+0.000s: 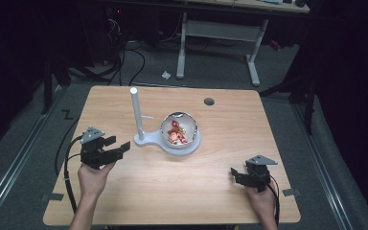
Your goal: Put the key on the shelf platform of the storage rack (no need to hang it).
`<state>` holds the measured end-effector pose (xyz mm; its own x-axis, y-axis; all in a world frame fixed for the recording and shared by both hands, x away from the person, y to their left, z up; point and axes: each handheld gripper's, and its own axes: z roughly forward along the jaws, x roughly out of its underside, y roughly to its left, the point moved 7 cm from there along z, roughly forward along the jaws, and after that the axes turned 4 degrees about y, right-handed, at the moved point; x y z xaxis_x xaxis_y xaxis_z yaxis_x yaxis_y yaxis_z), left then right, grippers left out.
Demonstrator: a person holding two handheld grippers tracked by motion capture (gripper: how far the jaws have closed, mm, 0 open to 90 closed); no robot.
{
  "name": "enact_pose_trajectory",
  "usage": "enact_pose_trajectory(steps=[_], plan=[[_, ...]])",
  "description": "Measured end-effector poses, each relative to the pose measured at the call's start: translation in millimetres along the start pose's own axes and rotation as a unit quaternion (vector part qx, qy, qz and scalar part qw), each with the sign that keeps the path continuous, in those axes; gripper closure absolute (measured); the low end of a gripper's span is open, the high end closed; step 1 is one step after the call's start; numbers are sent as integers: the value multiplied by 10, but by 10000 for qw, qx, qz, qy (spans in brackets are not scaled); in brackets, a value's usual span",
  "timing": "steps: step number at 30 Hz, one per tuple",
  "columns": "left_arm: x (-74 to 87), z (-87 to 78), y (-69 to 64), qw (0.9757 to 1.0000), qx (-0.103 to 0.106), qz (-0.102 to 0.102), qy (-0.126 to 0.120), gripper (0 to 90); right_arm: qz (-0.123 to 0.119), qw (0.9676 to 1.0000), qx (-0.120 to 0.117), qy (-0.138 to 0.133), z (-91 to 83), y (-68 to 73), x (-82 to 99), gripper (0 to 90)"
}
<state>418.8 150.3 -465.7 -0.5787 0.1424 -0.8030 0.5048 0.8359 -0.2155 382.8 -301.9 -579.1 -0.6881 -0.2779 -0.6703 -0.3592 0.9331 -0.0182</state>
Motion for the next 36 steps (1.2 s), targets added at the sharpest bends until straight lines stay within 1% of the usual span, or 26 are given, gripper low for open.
enact_pose_trajectory(steps=[6,11,19,22,27,31,33,36], plan=[[59,-38,42,10000,-41,-52,1,358,0,10000,0,0,0,0,0,282],[120,-75,83,9998,-59,-167,-43,358,1,10000,0,1,0,0,0,282],[203,-106,130,9995,-82,-283,-64,358,2,10000,1,0,0,0,0,282],[245,-102,136,9995,-91,-286,-16,358,3,10000,1,0,0,0,0,282],[318,-91,145,9993,-99,-349,21,360,12,10000,1,4,-1,2,1,282],[371,-71,152,9993,-150,-332,87,359,0,10000,1,2,0,0,0,282],[383,-70,153,9993,-149,-345,75,359,1,10000,1,1,0,0,0,282],[415,-55,152,9992,-165,-336,127,359,-2,10000,1,1,0,0,0,282]])
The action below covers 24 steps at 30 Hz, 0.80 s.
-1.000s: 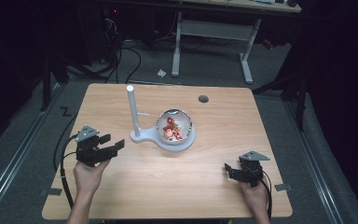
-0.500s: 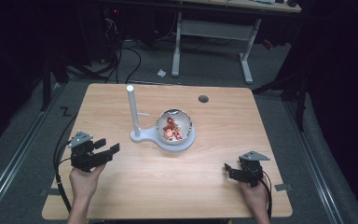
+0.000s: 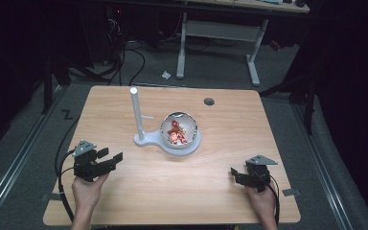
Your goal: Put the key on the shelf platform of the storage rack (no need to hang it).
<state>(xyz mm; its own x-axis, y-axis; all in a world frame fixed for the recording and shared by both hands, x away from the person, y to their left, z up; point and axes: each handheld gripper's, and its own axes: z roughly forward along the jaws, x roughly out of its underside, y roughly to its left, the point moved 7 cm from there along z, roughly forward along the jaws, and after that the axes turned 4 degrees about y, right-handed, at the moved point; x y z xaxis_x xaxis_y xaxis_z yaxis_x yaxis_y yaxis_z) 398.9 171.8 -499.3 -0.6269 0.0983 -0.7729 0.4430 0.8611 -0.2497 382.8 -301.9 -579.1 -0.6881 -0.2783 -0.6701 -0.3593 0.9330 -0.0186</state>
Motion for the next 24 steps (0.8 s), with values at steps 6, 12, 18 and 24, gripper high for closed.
enact_pose_trajectory(steps=[6,12,18,24], plan=[[63,39,0,10000,-7,-25,62,368,4,10000,0,-1,0,1,0,282],[125,90,-8,9999,-41,41,159,365,3,10000,0,1,0,0,0,282],[206,143,-5,9997,-27,31,227,360,16,10000,2,4,-1,2,1,282],[268,185,12,9997,1,-8,253,351,3,10000,1,0,0,1,0,282]])
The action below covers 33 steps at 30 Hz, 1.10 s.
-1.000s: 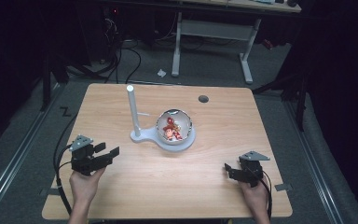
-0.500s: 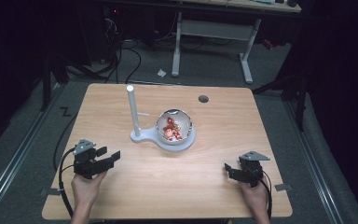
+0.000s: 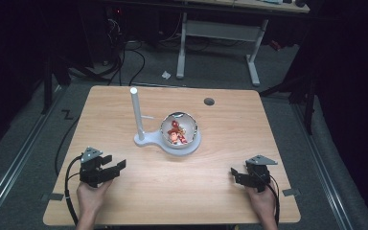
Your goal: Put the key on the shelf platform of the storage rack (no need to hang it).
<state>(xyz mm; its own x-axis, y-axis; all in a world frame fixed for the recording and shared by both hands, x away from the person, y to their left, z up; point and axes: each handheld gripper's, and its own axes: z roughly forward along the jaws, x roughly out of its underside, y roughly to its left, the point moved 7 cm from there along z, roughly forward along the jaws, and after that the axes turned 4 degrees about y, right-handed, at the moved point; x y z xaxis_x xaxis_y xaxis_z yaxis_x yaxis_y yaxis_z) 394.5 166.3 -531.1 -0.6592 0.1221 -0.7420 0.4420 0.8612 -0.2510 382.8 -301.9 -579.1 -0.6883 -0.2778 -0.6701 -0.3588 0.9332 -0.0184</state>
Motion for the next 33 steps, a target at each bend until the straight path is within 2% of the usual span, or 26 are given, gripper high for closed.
enact_pose_trajectory(steps=[23,30,33], plan=[[210,201,12,9994,-75,18,340,335,15,10000,3,6,-1,2,1,282],[256,297,-8,9992,-134,11,380,335,14,10000,2,9,-2,2,2,282],[244,309,-12,9993,-208,63,303,341,10,10000,3,11,-2,2,2,282]])
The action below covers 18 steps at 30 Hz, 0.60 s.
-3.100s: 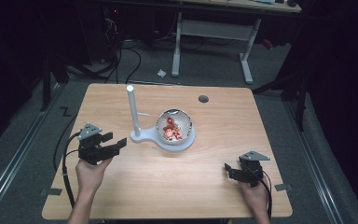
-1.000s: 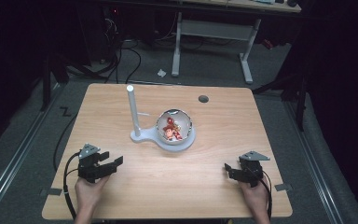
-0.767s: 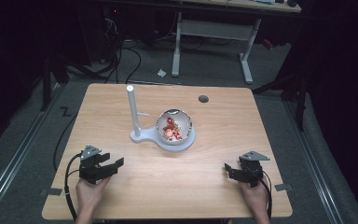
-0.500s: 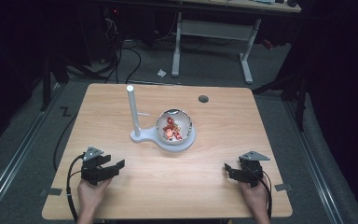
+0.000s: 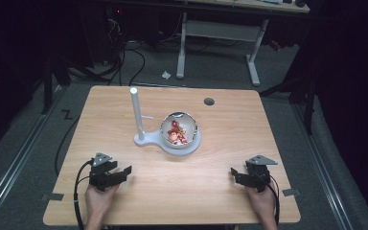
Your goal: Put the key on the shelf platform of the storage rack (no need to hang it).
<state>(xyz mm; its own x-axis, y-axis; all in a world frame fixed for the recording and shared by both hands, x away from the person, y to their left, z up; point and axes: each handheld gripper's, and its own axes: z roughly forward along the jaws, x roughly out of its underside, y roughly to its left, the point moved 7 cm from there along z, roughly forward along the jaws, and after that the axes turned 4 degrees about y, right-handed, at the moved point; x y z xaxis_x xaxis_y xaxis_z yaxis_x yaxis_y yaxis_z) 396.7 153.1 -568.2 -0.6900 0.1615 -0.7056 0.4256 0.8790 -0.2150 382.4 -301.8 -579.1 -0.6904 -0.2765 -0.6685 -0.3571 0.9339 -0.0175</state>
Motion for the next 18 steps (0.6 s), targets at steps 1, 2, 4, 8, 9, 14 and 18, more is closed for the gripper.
enact_pose_trajectory(steps=[1,2,4,8,9,14,18], plan=[[-7,10,-2,10000,-9,-13,-32,342,3,10000,2,-4,1,0,-1,282],[-13,22,-3,10000,-62,22,-44,344,-9,10000,-2,-5,1,-1,-1,282],[-16,43,-6,9999,-140,86,-41,345,1,10000,0,-1,0,0,0,282],[-25,101,-8,9995,-247,188,10,345,-11,10000,-2,-6,1,-1,-1,282],[-28,115,-12,9995,-260,193,19,346,4,10000,-1,0,0,1,0,282],[-17,178,-24,9988,-359,295,118,345,5,10000,-1,-3,0,1,-1,282],[-17,193,-18,9988,-389,271,119,345,5,10000,-1,-2,0,1,-1,282]])
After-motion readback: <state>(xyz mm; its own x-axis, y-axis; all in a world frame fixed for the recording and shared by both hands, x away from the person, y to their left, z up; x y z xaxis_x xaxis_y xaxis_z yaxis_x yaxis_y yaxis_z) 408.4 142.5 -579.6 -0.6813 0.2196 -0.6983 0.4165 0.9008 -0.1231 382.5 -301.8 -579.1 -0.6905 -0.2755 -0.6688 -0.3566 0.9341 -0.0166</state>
